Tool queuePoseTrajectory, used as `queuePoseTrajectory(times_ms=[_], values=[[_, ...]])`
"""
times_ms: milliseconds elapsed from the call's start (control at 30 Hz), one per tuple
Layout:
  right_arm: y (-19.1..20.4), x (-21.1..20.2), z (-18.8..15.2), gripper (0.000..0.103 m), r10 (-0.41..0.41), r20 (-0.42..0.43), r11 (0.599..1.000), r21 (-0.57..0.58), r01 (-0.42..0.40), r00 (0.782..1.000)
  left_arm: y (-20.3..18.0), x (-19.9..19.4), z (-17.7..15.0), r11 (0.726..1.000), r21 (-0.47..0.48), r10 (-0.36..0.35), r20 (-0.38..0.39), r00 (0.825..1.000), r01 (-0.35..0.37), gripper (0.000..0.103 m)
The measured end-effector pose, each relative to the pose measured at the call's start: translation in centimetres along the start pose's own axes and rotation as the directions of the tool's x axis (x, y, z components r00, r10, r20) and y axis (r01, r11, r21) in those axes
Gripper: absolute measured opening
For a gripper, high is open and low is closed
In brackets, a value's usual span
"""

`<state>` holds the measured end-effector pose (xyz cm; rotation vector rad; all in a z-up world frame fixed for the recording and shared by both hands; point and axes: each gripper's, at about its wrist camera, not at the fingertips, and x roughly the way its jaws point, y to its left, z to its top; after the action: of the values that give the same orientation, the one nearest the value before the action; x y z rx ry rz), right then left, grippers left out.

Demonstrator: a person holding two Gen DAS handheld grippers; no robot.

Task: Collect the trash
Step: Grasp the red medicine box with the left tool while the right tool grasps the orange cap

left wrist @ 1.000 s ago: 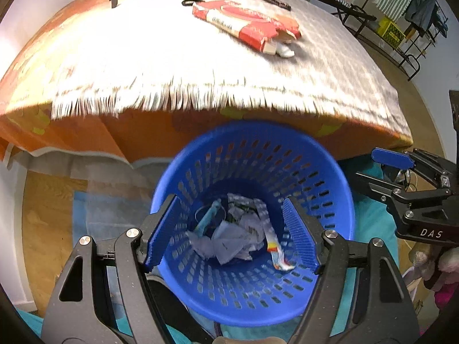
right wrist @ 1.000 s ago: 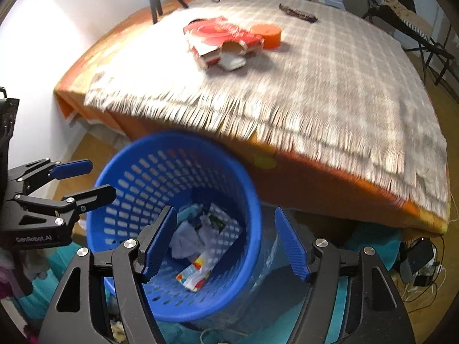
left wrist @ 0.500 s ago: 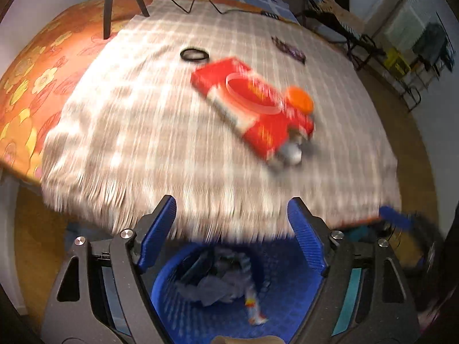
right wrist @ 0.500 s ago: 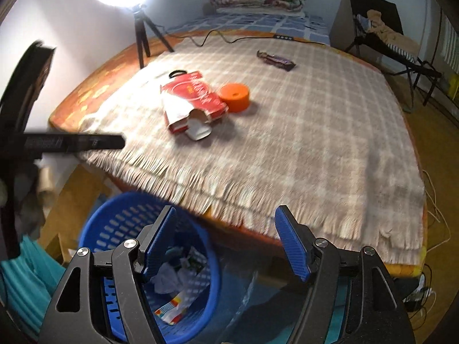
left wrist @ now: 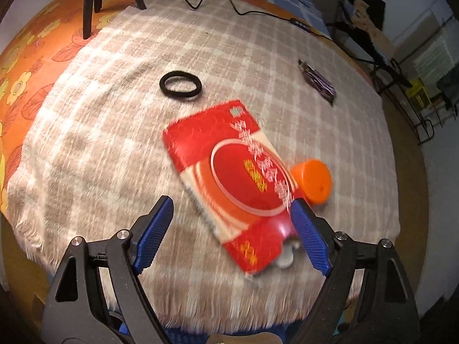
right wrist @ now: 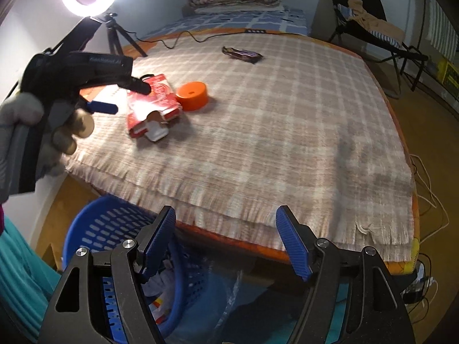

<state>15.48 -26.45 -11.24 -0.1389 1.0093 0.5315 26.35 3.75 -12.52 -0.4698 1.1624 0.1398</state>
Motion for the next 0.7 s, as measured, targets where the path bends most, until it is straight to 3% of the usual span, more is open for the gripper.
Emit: queuePoseTrajectory(times_ms=[233,400,567,700], values=[[-1.2,0.3,0.0,0.072,0.0,0.005,1.0,0.021,0.0,1.0,-1.6,2.5,1.5,0.997,0.02,0.069,-0.004,0.998,-0.069,0.086],[-1.4,0.8,-0.2,0.072,0.002,-0.005,1.0,0.02,-0.002,1.0,-2.9,3.7,1.9,0.994,0.024,0.107,0.028,0.994,-0.108,0.094],[-1.8,1.2,-0.1,0.072,0.003,-0.012,0.999,0.033,-0.003,1.0,-4.6,5.1,1.9,0.974,0.105,0.196,0.065,0.978,-0.202,0.096],[-1.7,1.4,0.6,0.072,0.004,-0.014,0.999,0.032,-0.003,1.0,-4.2,5.1,1.8,0.973,0.127,0.184,0.082,0.979,-0.194,0.098]])
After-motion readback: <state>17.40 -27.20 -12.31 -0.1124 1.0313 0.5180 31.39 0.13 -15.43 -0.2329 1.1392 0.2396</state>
